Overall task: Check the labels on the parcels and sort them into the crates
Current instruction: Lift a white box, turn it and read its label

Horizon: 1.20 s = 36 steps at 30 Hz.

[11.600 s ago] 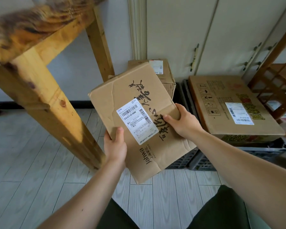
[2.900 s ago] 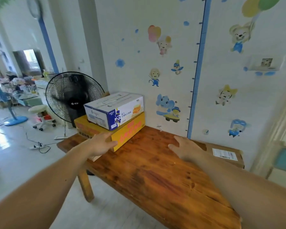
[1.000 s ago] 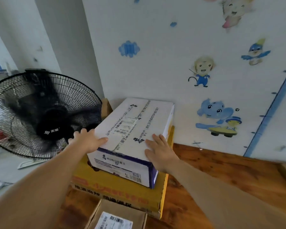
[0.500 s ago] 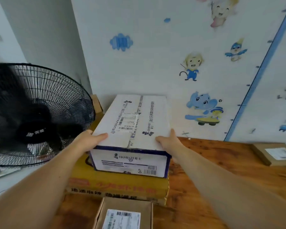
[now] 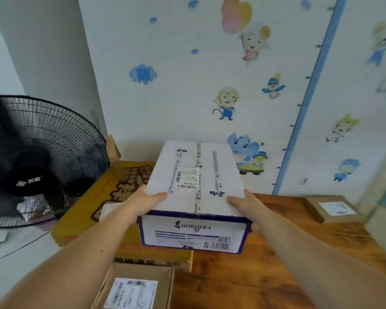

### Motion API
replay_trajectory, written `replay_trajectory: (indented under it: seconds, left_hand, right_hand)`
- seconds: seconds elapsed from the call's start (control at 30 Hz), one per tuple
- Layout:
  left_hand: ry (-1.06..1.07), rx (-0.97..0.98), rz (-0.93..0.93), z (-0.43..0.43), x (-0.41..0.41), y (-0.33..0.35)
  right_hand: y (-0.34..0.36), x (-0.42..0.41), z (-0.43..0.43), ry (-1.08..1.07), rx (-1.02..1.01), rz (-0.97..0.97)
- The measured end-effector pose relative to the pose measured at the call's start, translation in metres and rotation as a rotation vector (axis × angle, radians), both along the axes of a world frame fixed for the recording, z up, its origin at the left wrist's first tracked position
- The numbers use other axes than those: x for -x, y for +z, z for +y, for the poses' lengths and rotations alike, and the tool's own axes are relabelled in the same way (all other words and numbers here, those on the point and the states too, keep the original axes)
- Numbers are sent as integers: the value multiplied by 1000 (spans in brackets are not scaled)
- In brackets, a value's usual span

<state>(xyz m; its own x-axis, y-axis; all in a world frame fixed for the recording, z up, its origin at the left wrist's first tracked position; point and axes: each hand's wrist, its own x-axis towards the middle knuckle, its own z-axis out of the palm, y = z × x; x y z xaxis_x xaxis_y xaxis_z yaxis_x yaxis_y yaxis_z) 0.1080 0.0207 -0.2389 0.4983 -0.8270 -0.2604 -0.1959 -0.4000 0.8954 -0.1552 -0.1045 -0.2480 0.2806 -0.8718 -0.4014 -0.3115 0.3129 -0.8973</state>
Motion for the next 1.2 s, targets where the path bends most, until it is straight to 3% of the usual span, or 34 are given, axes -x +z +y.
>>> replay_trajectory:
  seconds: [0.3, 0.53, 0.93, 1.2]
  left_hand:
    - [-72, 19, 9, -43, 157, -15]
    - [-44, -69, 75, -32, 254, -74]
    - [-36, -162, 23, 20, 284, -137]
    - [-79, -295, -22, -23, 253, -131]
  right_hand:
    - [-15, 168, -19, -99, 3, 16]
    - [-48, 267, -7, -54, 8, 146]
    - [-113, 285, 37, -46, -95, 264]
    - [-105, 268, -9, -92, -128, 400]
